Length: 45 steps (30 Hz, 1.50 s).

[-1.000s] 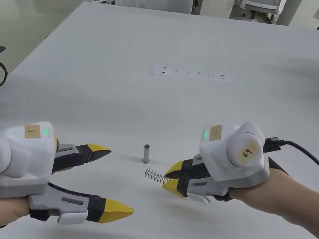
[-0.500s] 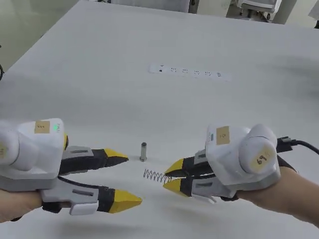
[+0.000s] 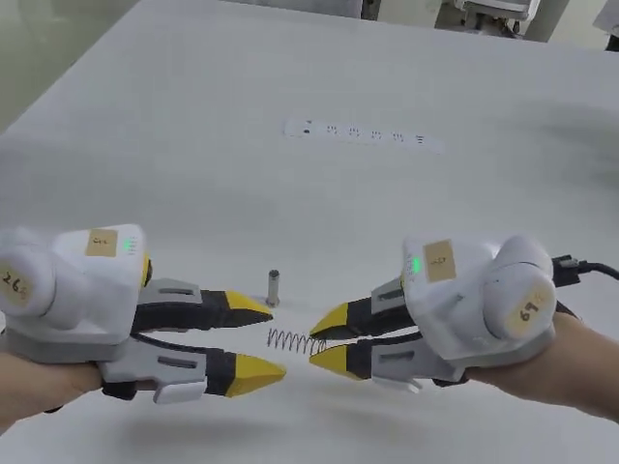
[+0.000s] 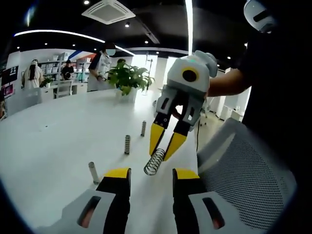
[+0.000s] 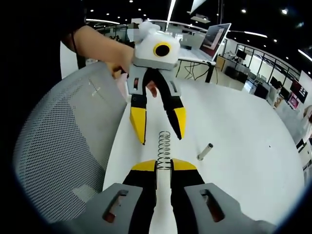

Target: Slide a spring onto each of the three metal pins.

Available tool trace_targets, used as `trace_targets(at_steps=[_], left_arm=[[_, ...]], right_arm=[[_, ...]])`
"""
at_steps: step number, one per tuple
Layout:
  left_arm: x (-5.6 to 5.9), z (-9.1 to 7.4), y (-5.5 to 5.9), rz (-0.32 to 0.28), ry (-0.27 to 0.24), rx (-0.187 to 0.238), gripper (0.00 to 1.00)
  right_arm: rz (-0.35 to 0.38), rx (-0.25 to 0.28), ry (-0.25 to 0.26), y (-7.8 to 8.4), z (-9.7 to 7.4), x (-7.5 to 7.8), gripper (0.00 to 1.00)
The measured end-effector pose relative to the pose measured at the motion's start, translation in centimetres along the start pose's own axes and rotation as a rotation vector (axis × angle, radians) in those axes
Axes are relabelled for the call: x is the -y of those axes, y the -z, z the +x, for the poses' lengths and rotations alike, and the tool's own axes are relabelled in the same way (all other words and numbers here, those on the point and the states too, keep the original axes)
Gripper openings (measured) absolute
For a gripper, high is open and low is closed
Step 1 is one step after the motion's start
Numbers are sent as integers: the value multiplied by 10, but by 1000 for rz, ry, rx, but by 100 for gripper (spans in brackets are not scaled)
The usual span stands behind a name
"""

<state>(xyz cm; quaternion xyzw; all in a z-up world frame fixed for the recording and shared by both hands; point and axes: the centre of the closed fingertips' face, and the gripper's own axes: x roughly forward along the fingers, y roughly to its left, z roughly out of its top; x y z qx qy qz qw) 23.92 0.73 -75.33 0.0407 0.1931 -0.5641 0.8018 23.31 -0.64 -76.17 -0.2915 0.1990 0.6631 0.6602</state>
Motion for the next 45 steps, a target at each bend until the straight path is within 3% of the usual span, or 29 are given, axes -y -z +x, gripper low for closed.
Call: trace_targets(at_steps=[6, 18, 32, 39, 43, 45], left_arm=[[2, 2, -9, 9, 4, 27, 21], [13, 7, -13, 25, 43, 30, 6], [20, 8, -18, 70, 66, 38, 2], [21, 8, -19, 81, 76, 32, 2], [22, 6, -21, 75, 77, 46, 2], [23, 6, -21, 72, 82, 45, 2]], right_arm=[[-20, 6, -12, -2, 0, -3, 7], [-47, 39, -21, -9, -4, -5, 7], [-78, 54, -32, -11, -8, -8, 7], [-23, 73, -31, -10, -11, -8, 9], [66, 142, -36, -12, -14, -7, 9], [102, 145, -51, -9, -16, -8, 9]])
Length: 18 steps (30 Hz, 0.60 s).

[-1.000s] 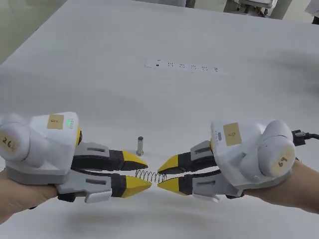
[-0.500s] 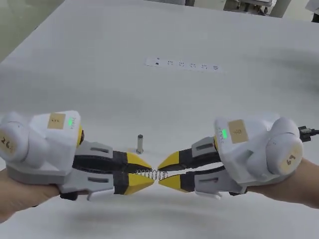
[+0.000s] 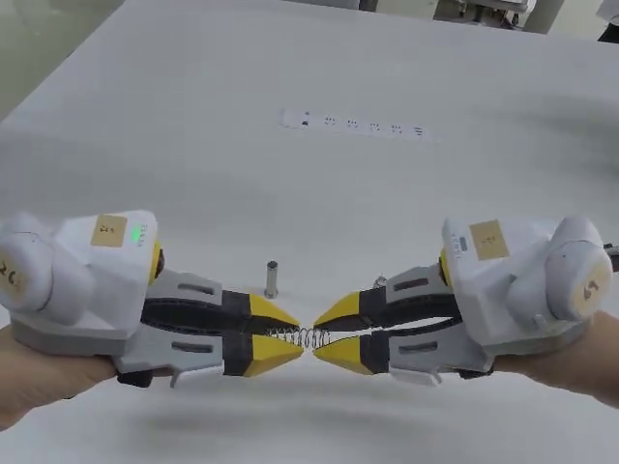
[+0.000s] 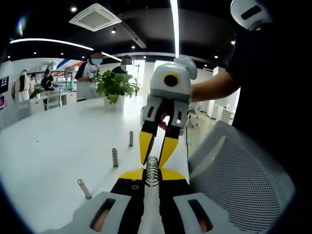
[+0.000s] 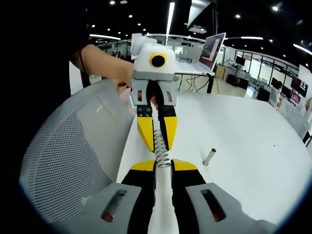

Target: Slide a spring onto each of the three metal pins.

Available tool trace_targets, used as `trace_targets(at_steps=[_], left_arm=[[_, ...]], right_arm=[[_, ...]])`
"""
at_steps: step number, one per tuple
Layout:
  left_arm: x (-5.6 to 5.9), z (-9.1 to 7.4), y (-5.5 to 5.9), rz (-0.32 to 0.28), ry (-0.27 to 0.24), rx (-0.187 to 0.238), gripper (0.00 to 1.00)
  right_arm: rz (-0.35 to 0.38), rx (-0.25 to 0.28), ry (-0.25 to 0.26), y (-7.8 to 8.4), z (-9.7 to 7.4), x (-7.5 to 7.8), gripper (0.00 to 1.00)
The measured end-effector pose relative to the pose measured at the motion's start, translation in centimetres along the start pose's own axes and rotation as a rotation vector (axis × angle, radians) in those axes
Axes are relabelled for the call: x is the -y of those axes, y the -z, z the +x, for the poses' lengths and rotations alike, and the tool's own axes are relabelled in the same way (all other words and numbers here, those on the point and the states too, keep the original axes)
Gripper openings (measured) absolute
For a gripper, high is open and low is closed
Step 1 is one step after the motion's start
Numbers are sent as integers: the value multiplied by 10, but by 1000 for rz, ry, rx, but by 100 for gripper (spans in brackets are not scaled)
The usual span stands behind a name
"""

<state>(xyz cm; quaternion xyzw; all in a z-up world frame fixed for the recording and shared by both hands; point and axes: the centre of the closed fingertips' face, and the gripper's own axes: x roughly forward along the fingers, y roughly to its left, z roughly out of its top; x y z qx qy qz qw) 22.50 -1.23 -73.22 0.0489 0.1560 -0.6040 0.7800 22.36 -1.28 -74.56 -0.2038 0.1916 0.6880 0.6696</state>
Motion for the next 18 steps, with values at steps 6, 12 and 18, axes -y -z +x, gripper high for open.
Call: trace_targets(at_steps=[6, 12, 18], left_arm=[[2, 0, -2, -8, 6, 11, 2], [3, -1, -2, -14, 11, 13, 2], [4, -2, -3, -18, 17, 21, 2]], right_arm=[[17, 0, -7, 7, 1, -4, 10], [69, 35, -12, 3, -1, -2, 7], [114, 62, -23, -1, -4, -3, 7]])
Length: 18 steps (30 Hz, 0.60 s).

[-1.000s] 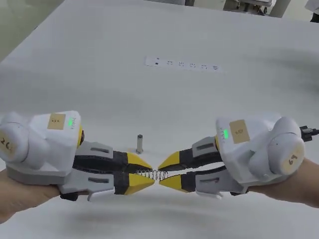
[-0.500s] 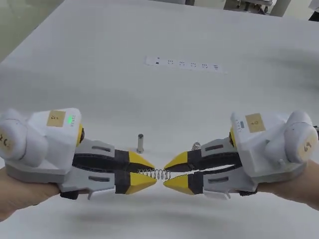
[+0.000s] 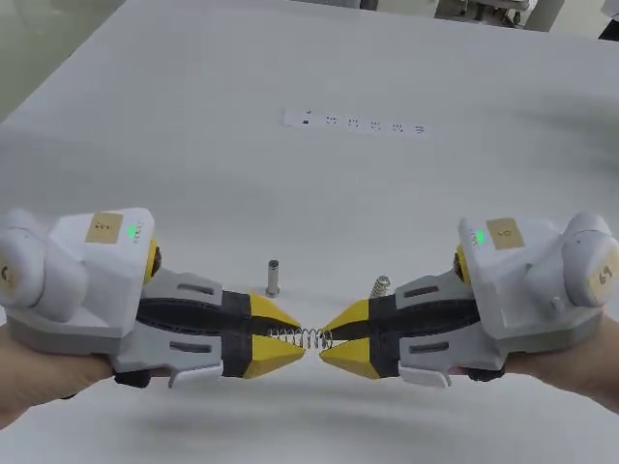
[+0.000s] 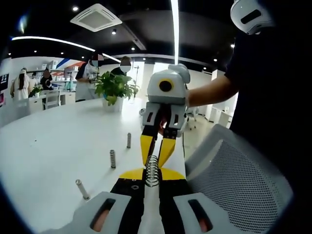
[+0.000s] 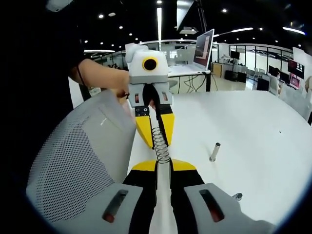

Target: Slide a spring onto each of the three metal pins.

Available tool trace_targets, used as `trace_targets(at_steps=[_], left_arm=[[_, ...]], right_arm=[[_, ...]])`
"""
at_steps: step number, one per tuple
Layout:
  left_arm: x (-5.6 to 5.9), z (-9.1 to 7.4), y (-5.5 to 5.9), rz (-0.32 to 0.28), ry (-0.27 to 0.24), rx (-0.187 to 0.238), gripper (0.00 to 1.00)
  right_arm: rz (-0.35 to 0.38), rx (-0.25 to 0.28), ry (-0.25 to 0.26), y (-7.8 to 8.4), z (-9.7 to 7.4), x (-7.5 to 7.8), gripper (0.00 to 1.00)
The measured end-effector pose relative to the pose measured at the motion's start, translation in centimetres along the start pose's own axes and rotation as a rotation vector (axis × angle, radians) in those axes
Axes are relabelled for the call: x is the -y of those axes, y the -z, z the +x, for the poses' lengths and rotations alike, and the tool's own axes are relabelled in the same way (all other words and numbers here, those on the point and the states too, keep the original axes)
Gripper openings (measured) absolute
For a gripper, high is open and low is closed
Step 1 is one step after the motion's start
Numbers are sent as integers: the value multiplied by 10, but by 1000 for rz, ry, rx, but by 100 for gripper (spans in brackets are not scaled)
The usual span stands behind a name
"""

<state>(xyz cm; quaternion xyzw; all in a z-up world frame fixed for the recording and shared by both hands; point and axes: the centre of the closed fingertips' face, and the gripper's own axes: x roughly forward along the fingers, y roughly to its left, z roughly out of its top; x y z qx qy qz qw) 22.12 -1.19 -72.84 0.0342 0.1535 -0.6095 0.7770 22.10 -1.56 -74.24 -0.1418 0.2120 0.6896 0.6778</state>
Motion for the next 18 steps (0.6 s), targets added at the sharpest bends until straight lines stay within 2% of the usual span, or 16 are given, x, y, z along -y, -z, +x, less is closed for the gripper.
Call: trace_targets(at_steps=[13, 18], left_arm=[[-1, -3, -4, -2, 0, 12, 2], [0, -3, -5, -1, 3, 14, 2]], right_arm=[[127, 64, -29, -9, -2, -1, 11], [185, 84, -32, -11, -2, 2, 9]])
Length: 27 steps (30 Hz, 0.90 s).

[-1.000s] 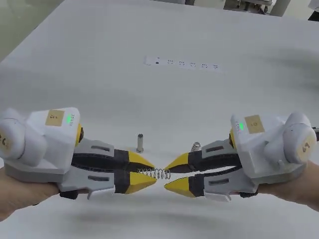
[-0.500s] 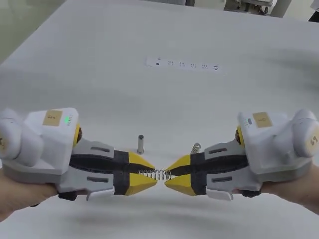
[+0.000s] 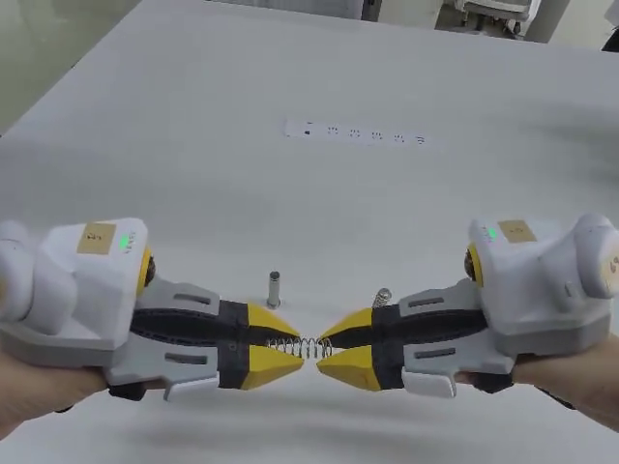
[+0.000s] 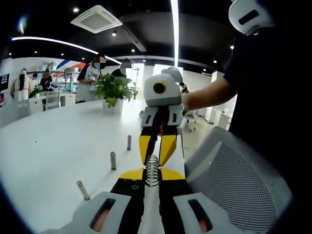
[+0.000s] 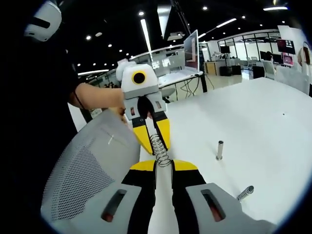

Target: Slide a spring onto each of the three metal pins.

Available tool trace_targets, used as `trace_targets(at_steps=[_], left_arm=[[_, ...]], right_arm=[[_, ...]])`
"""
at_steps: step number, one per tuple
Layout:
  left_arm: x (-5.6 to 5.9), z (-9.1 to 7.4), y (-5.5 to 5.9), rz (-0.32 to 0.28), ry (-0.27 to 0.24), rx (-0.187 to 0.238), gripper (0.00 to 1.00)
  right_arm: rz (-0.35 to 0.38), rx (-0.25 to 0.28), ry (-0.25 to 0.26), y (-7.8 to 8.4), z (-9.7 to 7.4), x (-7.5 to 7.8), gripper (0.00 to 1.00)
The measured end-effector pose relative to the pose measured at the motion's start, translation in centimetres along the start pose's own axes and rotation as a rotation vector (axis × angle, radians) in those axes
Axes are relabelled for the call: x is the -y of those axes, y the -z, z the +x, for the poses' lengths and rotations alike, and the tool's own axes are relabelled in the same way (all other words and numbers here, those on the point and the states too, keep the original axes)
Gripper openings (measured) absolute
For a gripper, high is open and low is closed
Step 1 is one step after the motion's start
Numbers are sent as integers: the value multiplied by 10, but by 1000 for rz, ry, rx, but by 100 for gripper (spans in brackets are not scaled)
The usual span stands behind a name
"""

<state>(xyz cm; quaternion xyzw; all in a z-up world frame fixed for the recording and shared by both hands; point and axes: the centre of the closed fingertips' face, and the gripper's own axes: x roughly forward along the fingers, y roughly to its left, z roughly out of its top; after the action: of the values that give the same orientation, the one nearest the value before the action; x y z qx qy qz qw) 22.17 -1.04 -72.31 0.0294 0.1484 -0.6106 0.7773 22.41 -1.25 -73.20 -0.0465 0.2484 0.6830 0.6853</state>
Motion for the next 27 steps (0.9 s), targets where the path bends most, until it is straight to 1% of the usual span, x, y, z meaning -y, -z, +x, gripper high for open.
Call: trace_targets(at_steps=[2, 7, 10, 12, 13, 14, 15, 16, 17, 18, 21, 22, 23, 24, 27], left_arm=[[0, 1, -1, 4, 0, 3, 2], [1, 1, -2, 0, 3, 6, 2], [2, 2, -1, 0, 8, 5, 2], [1, 2, 2, -1, 4, -2, 2], [1, 3, 4, -8, 4, -5, 2], [0, 3, 6, -11, 0, -8, 2], [-1, 3, 7, -12, -4, -13, 2], [-1, 3, 8, -12, -5, -19, 2], [-1, 3, 9, -13, -5, -23, 2], [-2, 3, 11, -13, -7, -31, 2], [-2, 4, 13, -8, -7, -44, 2], [-3, 5, 14, -9, -9, -47, 2], [-2, 6, 16, -8, -6, -54, 2], [-2, 7, 17, -5, -5, -60, 2], [-2, 11, 21, 10, -6, -79, 2]], right_arm=[[14, 15, -3, -2, -1, 0, 9], [34, 9, -11, -2, -1, -2, 8], [45, -12, -13, -1, -1, -3, 8], [33, -34, 1, -2, -1, -3, 7], [28, -55, 10, -2, -1, -3, 7], [6, -62, 18, -3, 0, -3, 7], [-30, -69, 28, -5, 0, -2, 7], [-55, -78, 27, -7, 0, -4, 7], [-62, -79, 26, -9, 0, -6, 7], [-85, -80, 29, -13, 1, -6, 6], [-149, -121, 35, -15, 2, -7, 6], [-160, -132, 35, -15, 2, -7, 6], [-181, -152, 33, -15, 3, -8, 6], [-193, -153, 32, -16, 4, -9, 6], [-247, -185, 35, -18, 6, -11, 6]])
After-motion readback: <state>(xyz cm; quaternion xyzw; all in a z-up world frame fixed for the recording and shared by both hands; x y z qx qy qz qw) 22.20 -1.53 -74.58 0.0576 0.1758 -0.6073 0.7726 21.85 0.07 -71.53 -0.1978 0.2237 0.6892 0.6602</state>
